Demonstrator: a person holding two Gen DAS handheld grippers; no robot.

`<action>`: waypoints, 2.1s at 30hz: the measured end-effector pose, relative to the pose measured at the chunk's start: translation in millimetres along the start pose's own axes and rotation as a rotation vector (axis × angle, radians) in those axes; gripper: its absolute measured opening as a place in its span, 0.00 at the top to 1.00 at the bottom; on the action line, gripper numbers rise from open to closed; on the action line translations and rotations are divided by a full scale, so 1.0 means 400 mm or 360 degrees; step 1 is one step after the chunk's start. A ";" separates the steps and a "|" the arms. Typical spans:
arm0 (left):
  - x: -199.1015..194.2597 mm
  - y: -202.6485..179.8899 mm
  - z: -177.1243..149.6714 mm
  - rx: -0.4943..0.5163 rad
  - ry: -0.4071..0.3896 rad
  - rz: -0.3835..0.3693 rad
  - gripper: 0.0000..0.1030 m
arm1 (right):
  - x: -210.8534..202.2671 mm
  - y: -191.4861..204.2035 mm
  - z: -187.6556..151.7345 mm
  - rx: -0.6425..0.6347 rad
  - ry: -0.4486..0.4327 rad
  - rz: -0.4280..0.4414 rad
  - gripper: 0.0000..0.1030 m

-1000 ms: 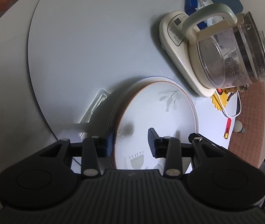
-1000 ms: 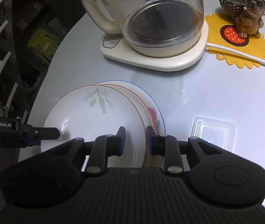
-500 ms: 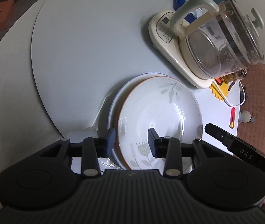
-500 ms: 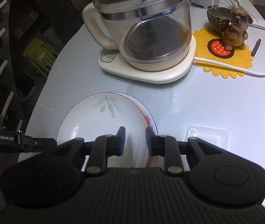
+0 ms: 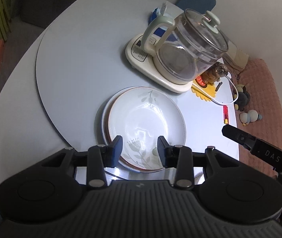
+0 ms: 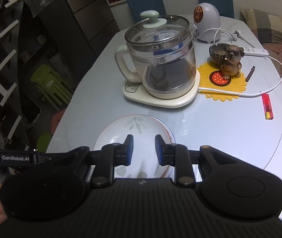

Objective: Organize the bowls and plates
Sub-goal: 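Open both grippers and pull back from the plate stack, then move both grippers toward the clear bluish bowl by the table edge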

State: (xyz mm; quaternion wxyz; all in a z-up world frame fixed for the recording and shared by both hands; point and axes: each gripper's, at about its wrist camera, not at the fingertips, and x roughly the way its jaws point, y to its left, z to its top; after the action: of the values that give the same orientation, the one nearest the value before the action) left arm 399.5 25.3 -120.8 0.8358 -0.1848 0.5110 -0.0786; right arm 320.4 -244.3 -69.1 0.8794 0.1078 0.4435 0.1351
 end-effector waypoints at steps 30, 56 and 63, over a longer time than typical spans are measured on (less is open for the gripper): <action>-0.355 0.028 -0.354 0.0339 -0.0216 -0.0076 0.58 | -0.375 0.182 -0.312 0.0038 -0.0345 -0.0224 0.74; -0.297 -0.084 -0.388 0.0442 -0.0166 -0.0040 0.37 | -0.406 0.077 -0.372 0.0095 -0.0335 -0.0341 0.41; -0.194 -0.147 -0.407 0.0446 -0.0051 -0.0051 0.37 | -0.371 -0.035 -0.373 0.0130 -0.0224 -0.0358 0.41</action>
State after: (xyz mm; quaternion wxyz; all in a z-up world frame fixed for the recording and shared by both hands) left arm 222.8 -41.1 -100.7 0.8602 -0.0754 0.4784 -0.1595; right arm 116.9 -296.4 -49.0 0.9128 0.1023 0.3952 0.0097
